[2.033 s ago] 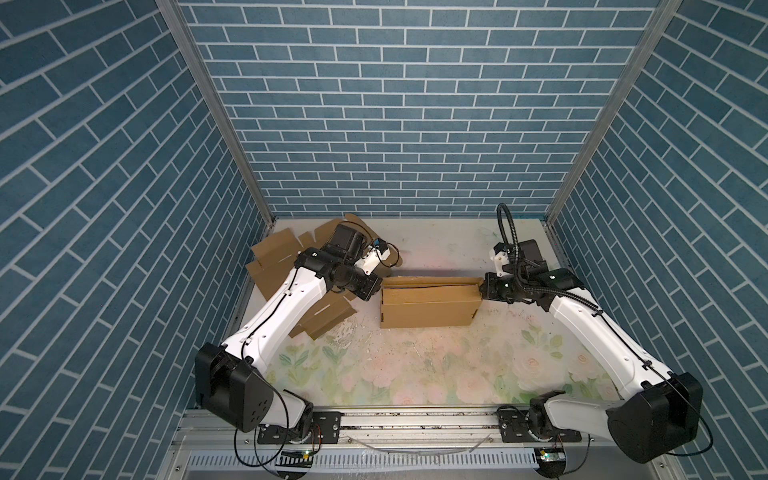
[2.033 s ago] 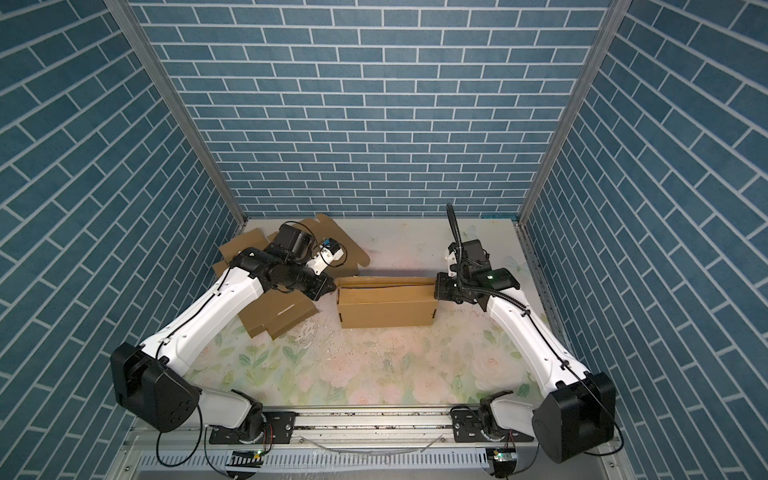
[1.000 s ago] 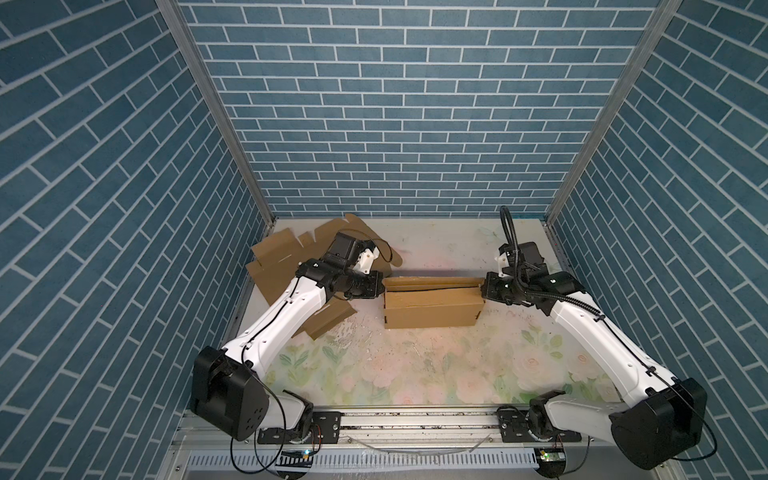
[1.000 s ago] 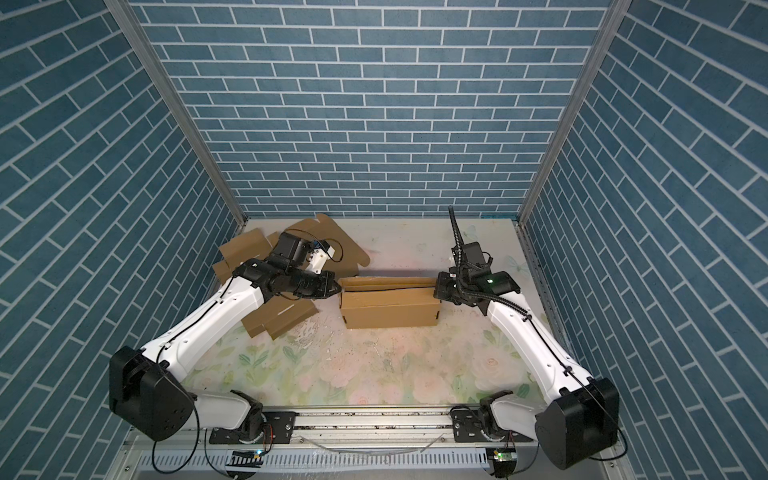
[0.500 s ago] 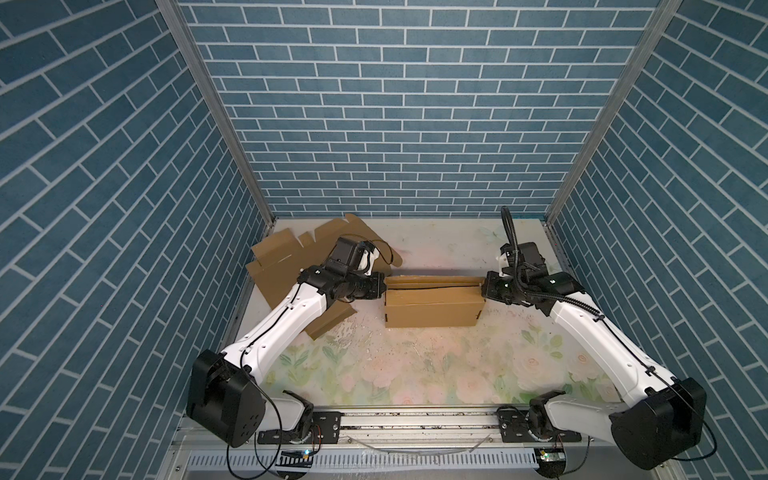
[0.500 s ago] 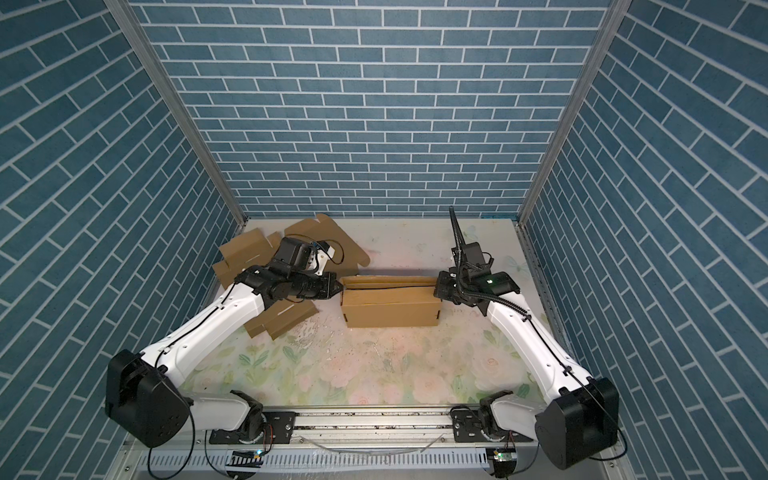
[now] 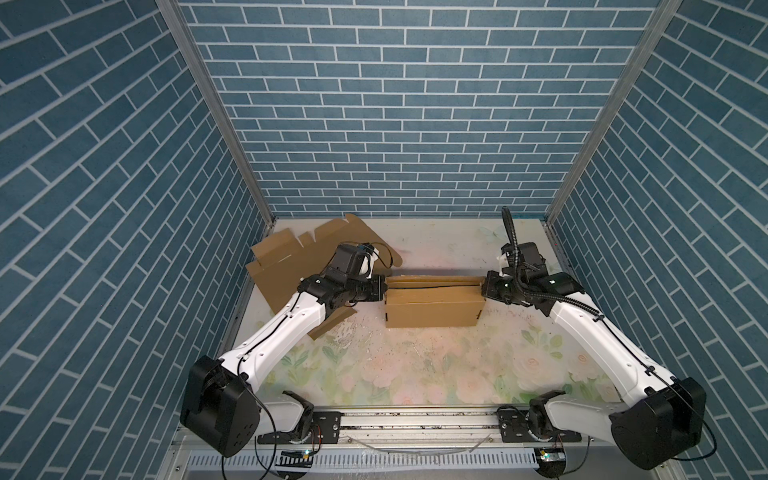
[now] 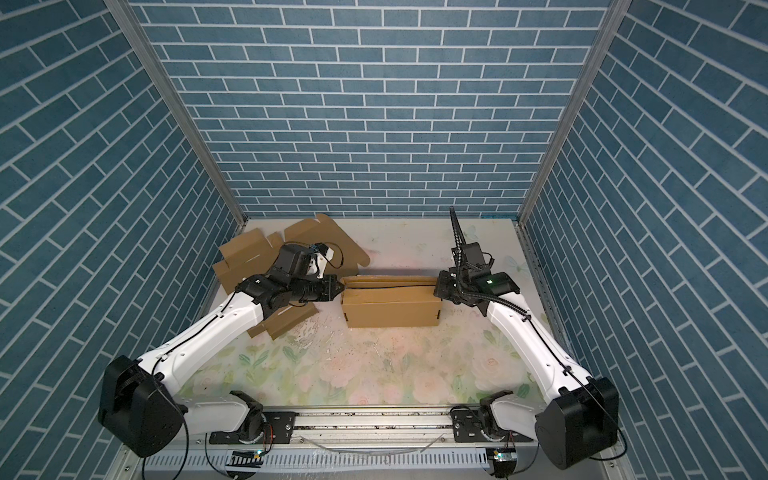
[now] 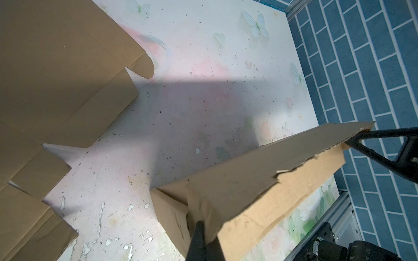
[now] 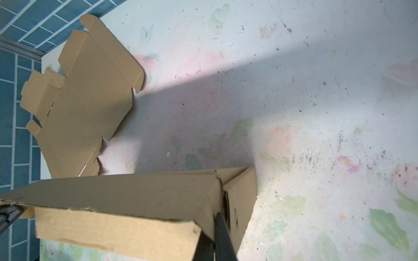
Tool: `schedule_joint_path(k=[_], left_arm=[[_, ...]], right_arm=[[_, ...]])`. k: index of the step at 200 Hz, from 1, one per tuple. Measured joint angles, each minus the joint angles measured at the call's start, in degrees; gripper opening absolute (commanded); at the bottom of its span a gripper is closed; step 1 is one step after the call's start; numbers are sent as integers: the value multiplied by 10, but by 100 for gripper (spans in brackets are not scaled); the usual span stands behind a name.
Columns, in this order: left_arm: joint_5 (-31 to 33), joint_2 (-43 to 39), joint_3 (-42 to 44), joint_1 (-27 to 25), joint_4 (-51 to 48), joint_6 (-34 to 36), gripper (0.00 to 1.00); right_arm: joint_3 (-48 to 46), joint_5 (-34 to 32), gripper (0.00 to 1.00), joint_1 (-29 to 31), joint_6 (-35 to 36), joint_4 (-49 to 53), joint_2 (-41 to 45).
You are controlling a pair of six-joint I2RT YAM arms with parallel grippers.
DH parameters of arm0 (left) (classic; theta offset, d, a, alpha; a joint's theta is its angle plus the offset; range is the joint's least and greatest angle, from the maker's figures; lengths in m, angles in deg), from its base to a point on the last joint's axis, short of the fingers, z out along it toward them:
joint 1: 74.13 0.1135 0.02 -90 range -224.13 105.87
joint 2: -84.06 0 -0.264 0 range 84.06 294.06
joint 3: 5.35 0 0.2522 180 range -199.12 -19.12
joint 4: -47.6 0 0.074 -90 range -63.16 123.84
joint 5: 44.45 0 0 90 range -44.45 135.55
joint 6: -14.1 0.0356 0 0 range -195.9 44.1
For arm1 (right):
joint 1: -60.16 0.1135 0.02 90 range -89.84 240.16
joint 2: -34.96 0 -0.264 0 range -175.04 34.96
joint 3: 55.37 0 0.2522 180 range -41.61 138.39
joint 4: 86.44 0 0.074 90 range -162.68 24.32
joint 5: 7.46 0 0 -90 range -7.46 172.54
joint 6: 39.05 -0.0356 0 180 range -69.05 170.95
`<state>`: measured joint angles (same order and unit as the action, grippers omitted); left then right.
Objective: Fold the paper box
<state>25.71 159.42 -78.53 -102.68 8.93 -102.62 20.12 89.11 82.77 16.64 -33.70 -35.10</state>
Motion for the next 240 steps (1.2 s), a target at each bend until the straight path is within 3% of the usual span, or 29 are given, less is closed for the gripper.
schedule_joint_path(k=[197, 240], left_arm=[[66, -15, 47, -26, 68, 24, 0], [76, -15, 51, -30, 77, 19, 0]], right_arm=[[-5, 3, 0, 0, -13, -10, 0], [-5, 33, 33, -4, -16, 13, -2]])
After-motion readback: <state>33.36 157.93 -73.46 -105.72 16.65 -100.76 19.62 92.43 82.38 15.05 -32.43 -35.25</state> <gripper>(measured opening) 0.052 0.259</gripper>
